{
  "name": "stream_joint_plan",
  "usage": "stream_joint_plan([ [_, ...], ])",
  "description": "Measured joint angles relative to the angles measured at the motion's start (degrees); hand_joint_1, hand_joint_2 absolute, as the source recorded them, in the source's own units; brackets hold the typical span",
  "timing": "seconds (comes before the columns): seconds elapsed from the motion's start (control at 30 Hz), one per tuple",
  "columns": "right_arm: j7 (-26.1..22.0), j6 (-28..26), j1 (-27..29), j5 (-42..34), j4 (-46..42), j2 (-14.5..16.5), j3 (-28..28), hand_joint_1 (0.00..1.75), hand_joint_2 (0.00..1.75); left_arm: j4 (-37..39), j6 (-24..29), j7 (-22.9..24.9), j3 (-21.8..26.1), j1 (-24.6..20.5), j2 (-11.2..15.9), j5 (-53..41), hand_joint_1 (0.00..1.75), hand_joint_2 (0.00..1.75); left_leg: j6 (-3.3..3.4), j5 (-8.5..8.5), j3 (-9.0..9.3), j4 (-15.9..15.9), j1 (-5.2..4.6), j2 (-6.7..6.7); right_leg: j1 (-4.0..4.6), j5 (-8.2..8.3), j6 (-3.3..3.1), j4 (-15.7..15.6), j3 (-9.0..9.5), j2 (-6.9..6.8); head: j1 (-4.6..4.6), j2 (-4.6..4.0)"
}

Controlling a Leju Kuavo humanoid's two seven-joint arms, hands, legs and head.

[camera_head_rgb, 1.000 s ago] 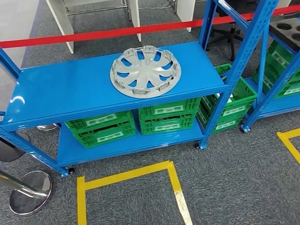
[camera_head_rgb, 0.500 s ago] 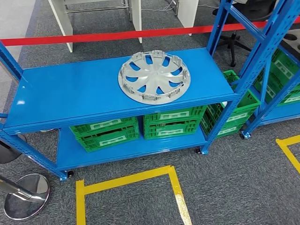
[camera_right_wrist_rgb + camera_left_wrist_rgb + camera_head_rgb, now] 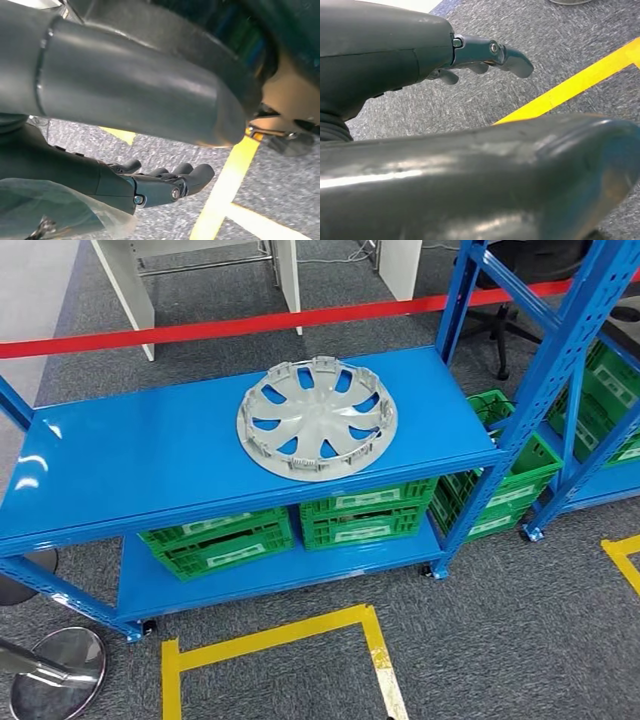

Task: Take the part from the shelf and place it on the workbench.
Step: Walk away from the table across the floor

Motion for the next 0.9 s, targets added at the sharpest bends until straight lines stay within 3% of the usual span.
stream_joint_plan([
  [0.03, 0.0, 0.0, 0.0, 0.0, 0.0, 0.0, 0.0, 0.0, 0.0, 0.0, 0.0, 0.0, 0.0, 0.1, 0.0, 0.0, 0.0, 0.0, -0.07, 0.36, -1.62, 1.8, 0.07, 0.0, 0.0, -0.36, -0.01, 0.0, 0.44, 0.04, -0.01, 0.0],
  [0.07, 0.0, 0.0, 0.1, 0.0, 0.0, 0.0, 0.0, 0.0, 0.0, 0.0, 0.0, 0.0, 0.0, 0.2, 0.0, 0.0, 0.0, 0.0, -0.04, 1.99, -2.25, 1.5, 0.11, 0.01, 0.0, -0.74, 0.03, 0.0, 1.0, 0.1, -0.02, 0.0],
  [0.13, 0.0, 0.0, 0.1, 0.0, 0.0, 0.0, 0.0, 0.0, 0.0, 0.0, 0.0, 0.0, 0.0, 0.3, 0.0, 0.0, 0.0, 0.0, 0.31, 7.31, -1.01, -4.4, 0.09, 0.02, 0.0, -1.59, 0.26, -0.1, 2.04, 0.19, -0.03, 0.0],
  [0.17, 0.0, 0.0, 0.1, 0.0, 0.0, 0.0, 0.0, 0.0, 0.0, 0.0, 0.1, 0.0, 0.0, 0.3, 0.0, 0.0, 0.0, 0.0, 0.58, 9.19, 0.04, -7.6, -0.06, 0.03, 0.07, -2.03, 0.49, -0.1, 2.43, 0.19, -0.02, 0.0],
  [0.2, 0.0, 0.0, 0.0, 0.0, 0.0, 0.0, 0.0, 0.0, 0.0, 0.0, 0.1, 0.0, 0.1, 0.2, 0.0, 0.0, 0.0, 0.0, 0.88, 10.0, 0.99, -10.2, -0.22, 0.05, 0.12, -2.39, 0.79, -0.2, 2.62, 0.21, -0.03, 0.0],
  [0.33, 0.0, 0.0, -0.2, -0.1, 0.0, 0.0, 0.0, 0.0, 0.0, 0.0, 0.2, 0.0, 0.2, 0.2, 0.0, 0.1, 0.0, 0.0, 2.03, 9.39, 2.41, -12.9, -0.51, 0.06, 0.1, -2.98, 2.05, -1.0, 3.34, 0.06, 0.02, 0.0],
  [0.4, 0.0, -0.1, -0.3, -0.2, 0.0, 0.0, 0.0, 0.0, 0.0, 0.0, 0.3, 0.0, 0.2, 0.3, 0.0, 0.2, 0.0, 0.0, 2.71, 9.54, 3.3, -13.9, -0.21, 0.06, 0.13, -4.39, 2.42, 1.5, 2.32, 0.09, 0.11, 0.0],
  [0.5, 0.1, -0.1, -0.1, -0.4, 0.0, 0.0, 0.0, 0.0, 0.0, 0.0, 0.3, 0.0, 0.4, 0.1, -0.2, 0.2, 0.0, 0.0, 3.31, 8.93, 4.2, -14.3, -0.11, 0.12, 0.12, -8.2, 2.68, 12.3, -4.53, 0.14, 0.31, 0.0],
  [0.53, 0.0, -0.1, 0.0, -0.4, 0.0, 0.0, 0.0, 0.0, 0.0, 0.0, 0.3, 0.0, 0.4, 0.2, -0.2, 0.2, 0.0, 0.0, 3.36, 8.54, 4.6, -14.3, -0.11, 0.11, 0.11, -8.17, 2.77, 14.7, -6.56, 0.14, 0.34, 0.0],
  [0.57, 0.0, -0.1, 0.0, -0.5, 0.0, 0.0, -0.1, 0.0, 0.0, 0.0, 0.3, 0.0, 0.5, 0.2, -0.2, 0.3, 0.0, 0.0, 3.33, 8.09, 5.14, -14.3, -0.11, 0.09, 0.1, -6.91, 2.83, 15.0, -7.56, 0.13, 0.37, 0.0],
  [0.63, 0.0, -0.1, 0.0, -0.5, 0.0, -0.1, -0.1, 0.0, 0.0, 0.0, 0.2, 0.0, 0.5, 0.4, -0.3, 0.4, 0.0, 0.0, 3.08, 7.0, 6.51, -14.3, -0.08, 0.04, 0.06, -1.46, 2.76, 9.6, -6.49, 0.08, 0.42, 0.0],
  [0.7, 0.1, 0.0, 0.1, -0.5, 0.0, -0.2, -0.1, 0.0, 0.0, 0.0, 0.2, -0.1, 0.6, 0.3, -0.4, 0.5, 0.0, 0.0, 2.5, 5.83, 7.36, -14.1, -0.29, -0.03, 0.14, 2.09, 2.35, 3.3, -4.02, 0.07, 0.33, 0.01],
  [0.73, 0.1, 0.0, 0.1, -0.5, 0.1, -0.2, -0.1, 0.0, 0.0, 0.0, 0.2, -0.1, 0.6, 0.3, -0.4, 0.5, 0.0, 0.0, 2.2, 5.45, 7.51, -14.0, -0.4, -0.05, 0.2, 2.52, 2.06, 1.6, -3.26, 0.11, 0.22, 0.01],
  [0.83, 0.2, 0.1, 0.2, -0.5, 0.1, -0.3, -0.1, 0.0, 0.0, 0.0, 0.1, -0.1, 0.6, 0.1, -0.5, 0.5, 0.0, 0.0, 1.57, 4.86, 7.97, -14.2, -0.41, -0.03, 0.23, 1.71, 1.09, 0.9, -2.59, 0.29, 0.03, 0.0],
  [0.9, 0.2, 0.2, 0.2, -0.5, 0.1, -0.3, -0.1, 0.0, 0.0, 0.0, 0.1, -0.1, 0.6, -0.1, -0.5, 0.5, 0.0, 0.0, 0.97, 3.41, 7.3, -11.8, -0.33, 0.03, -0.01, 1.26, 0.38, 0.7, -1.89, 0.19, -0.11, 0.0],
])
